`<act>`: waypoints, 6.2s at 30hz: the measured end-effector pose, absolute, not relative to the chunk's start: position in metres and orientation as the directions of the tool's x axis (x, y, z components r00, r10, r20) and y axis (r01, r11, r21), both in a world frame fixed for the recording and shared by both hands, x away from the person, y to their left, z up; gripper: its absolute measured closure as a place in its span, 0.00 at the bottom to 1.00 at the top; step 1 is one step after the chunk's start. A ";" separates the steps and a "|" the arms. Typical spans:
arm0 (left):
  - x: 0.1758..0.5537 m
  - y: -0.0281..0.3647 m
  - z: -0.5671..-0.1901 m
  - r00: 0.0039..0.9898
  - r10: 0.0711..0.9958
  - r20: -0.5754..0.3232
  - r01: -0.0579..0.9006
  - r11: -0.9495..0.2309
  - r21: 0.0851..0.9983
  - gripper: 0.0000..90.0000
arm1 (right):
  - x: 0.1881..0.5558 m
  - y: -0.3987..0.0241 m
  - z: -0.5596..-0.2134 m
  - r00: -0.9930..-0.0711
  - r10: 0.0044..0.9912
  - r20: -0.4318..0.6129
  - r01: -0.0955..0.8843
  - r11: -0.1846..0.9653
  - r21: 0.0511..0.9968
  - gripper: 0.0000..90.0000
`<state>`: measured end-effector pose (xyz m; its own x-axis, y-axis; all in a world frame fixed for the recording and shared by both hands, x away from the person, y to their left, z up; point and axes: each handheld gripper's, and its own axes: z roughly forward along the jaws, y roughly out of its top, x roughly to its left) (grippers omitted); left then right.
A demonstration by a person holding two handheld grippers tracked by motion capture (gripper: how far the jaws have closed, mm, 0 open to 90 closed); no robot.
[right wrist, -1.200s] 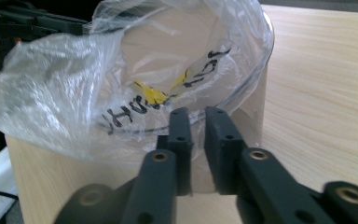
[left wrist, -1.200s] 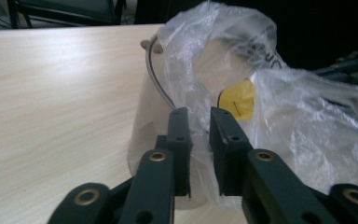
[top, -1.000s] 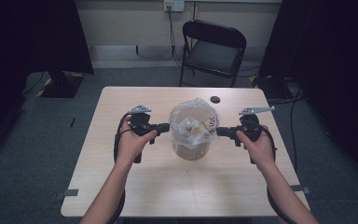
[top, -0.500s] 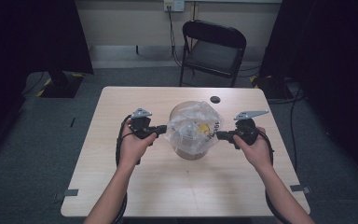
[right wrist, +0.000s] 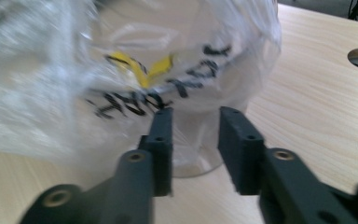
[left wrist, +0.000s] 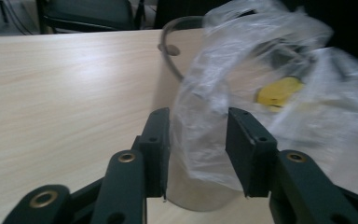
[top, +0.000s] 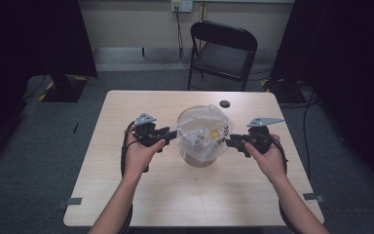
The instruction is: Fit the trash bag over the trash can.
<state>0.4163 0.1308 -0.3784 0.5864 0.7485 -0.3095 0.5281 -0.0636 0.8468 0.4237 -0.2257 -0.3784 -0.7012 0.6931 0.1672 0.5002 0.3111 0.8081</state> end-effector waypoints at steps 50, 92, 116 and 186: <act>0.402 0.142 -0.379 0.594 0.764 -0.251 0.514 -0.120 0.850 0.41 | 0.411 -0.233 -0.364 -0.684 0.705 0.187 0.474 0.234 0.849 0.58; 0.484 0.123 -0.364 0.622 0.704 -0.344 0.538 -0.065 0.840 1.00 | 0.490 -0.235 -0.364 -0.630 0.718 0.296 0.548 0.141 0.824 0.98; 0.506 0.116 -0.403 0.567 0.718 -0.403 0.587 -0.009 0.810 1.00 | 0.526 -0.215 -0.390 -0.620 0.723 0.304 0.564 0.142 0.813 1.00; 0.513 0.125 -0.380 0.525 0.673 -0.520 0.612 0.125 0.781 0.81 | 0.504 -0.236 -0.391 -0.540 0.792 0.286 0.522 0.049 0.851 0.30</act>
